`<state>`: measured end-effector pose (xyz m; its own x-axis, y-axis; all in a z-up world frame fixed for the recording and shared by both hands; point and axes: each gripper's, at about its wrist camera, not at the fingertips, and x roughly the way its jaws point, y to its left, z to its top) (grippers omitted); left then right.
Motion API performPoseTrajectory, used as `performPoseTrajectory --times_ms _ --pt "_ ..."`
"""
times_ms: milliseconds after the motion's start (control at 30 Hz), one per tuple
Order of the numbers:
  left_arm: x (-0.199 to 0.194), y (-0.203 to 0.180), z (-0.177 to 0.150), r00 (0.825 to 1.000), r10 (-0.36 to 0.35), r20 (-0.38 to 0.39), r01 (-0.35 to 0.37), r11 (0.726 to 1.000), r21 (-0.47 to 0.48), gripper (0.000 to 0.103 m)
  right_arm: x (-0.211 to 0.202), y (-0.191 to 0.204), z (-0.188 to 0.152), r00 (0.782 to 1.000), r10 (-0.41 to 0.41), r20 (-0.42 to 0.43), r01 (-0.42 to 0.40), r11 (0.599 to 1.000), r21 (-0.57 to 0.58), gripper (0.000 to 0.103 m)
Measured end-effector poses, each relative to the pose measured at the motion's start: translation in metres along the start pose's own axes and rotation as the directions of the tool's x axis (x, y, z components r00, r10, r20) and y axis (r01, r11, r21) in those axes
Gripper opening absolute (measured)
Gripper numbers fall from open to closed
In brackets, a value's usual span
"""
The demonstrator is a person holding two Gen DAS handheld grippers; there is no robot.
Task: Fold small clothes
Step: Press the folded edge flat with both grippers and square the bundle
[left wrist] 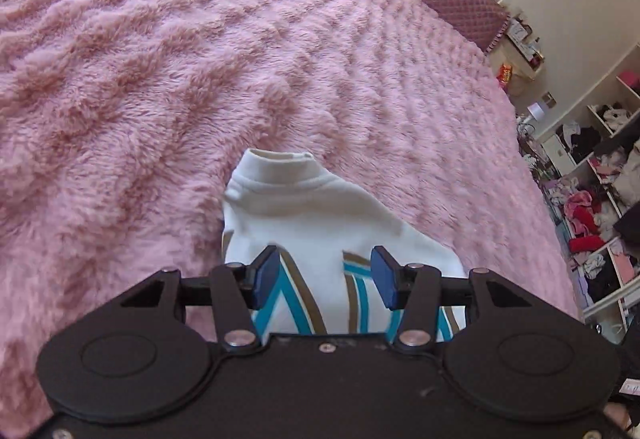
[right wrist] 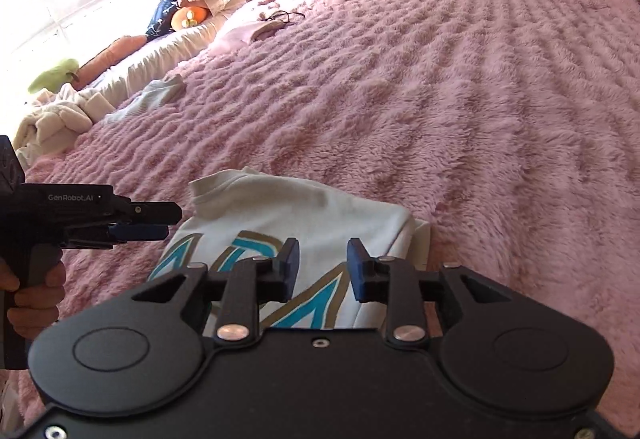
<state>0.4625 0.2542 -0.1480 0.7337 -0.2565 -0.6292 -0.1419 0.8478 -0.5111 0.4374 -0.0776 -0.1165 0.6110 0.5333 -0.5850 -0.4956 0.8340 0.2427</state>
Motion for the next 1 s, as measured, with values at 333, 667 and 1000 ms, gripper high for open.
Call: performPoseTrajectory --times_ms 333,667,1000 --pt "-0.072 -0.024 -0.147 0.999 -0.016 -0.042 0.020 0.995 0.094 0.054 -0.058 0.020 -0.093 0.996 -0.088 -0.025 0.088 0.996 -0.014 0.028" --pt "-0.083 -0.029 -0.160 0.999 -0.003 -0.032 0.006 0.996 0.084 0.055 -0.079 0.009 -0.104 0.995 -0.100 -0.020 0.101 0.990 0.096 0.029" --pt "-0.072 -0.017 -0.203 0.997 0.049 -0.059 -0.044 0.997 0.069 0.057 -0.076 0.016 -0.140 0.987 -0.152 -0.058 0.155 0.987 0.039 0.029"
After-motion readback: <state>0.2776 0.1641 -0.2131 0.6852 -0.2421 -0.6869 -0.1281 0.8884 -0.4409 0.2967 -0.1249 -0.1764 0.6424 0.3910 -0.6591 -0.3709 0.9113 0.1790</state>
